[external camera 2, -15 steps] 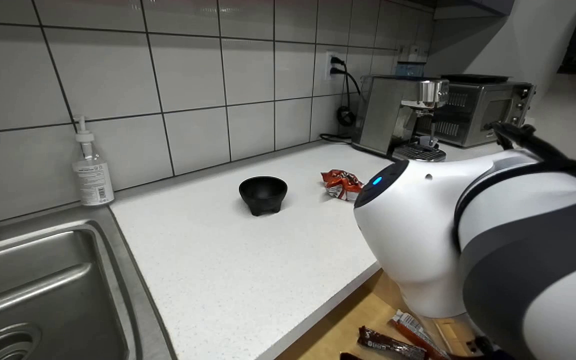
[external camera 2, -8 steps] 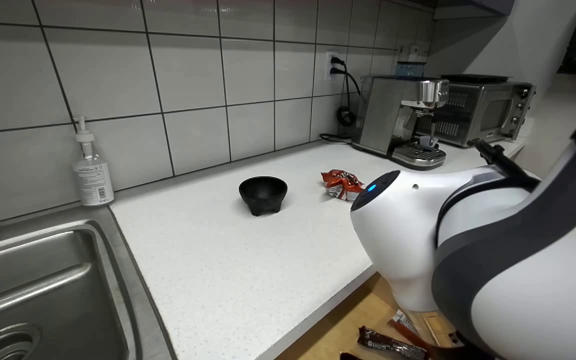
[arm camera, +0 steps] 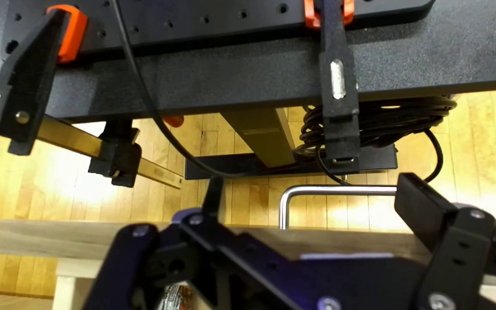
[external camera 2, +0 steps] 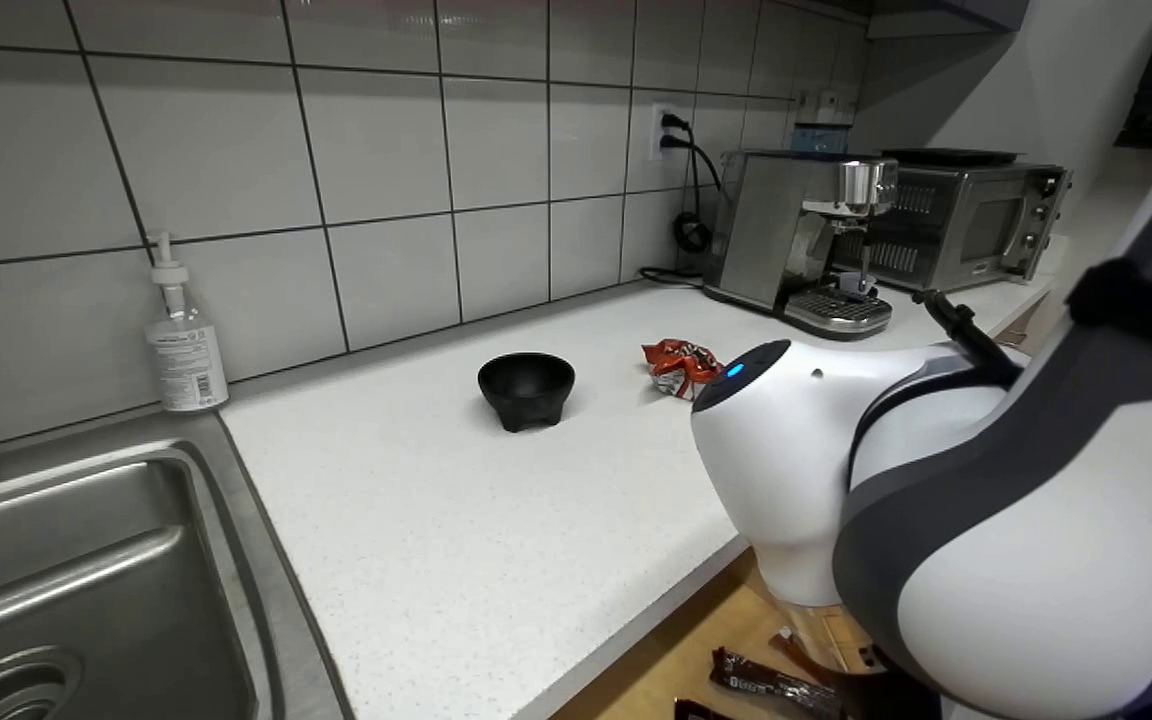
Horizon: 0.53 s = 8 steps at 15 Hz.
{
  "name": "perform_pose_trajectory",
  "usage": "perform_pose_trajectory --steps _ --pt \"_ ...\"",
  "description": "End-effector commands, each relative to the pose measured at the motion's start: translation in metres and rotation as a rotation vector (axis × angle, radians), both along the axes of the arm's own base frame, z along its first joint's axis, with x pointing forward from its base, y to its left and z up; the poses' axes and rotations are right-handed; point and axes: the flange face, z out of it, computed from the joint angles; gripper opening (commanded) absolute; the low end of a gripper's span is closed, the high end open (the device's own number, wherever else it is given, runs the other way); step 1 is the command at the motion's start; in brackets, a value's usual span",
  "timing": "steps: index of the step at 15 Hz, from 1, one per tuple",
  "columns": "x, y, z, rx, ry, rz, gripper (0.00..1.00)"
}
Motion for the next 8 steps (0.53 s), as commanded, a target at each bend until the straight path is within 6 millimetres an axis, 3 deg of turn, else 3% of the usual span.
perform_pose_trajectory --steps 1,8 --pt "0.018 -0.006 0.000 0.001 -0.066 0.023 1.00" --pt "0.036 -0.010 0.007 -0.026 -0.178 0.119 1.00"
